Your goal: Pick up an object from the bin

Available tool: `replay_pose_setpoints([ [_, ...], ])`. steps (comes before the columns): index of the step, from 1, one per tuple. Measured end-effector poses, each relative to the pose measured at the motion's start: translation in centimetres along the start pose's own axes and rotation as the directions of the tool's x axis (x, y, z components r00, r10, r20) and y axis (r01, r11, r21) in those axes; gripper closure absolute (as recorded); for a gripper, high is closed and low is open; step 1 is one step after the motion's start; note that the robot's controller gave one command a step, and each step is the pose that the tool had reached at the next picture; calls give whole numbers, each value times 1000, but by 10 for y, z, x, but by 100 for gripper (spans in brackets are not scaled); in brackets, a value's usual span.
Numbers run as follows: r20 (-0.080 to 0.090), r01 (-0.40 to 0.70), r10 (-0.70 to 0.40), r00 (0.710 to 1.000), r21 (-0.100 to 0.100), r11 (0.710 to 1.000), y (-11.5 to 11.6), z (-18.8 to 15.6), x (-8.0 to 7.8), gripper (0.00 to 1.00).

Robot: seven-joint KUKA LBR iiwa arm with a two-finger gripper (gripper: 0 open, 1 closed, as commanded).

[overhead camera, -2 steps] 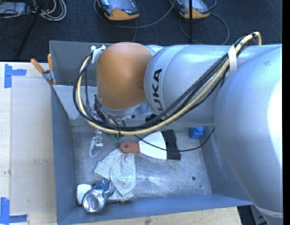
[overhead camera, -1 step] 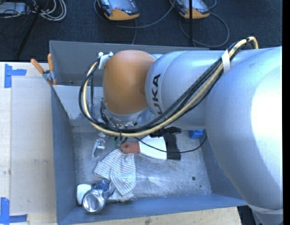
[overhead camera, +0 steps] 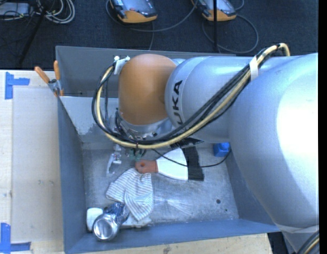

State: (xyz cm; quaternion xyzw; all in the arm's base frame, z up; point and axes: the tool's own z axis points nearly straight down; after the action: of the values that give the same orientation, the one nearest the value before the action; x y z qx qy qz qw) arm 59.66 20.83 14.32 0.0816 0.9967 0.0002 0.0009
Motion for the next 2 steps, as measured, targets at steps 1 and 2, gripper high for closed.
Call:
replay_pose_setpoints([
  [1, -2, 256, -256, 967, 0, 967, -11, -1, -5, 0],
  [2, -4, 94, -94, 996, 1, 996, -19, -13, -8, 0],
])
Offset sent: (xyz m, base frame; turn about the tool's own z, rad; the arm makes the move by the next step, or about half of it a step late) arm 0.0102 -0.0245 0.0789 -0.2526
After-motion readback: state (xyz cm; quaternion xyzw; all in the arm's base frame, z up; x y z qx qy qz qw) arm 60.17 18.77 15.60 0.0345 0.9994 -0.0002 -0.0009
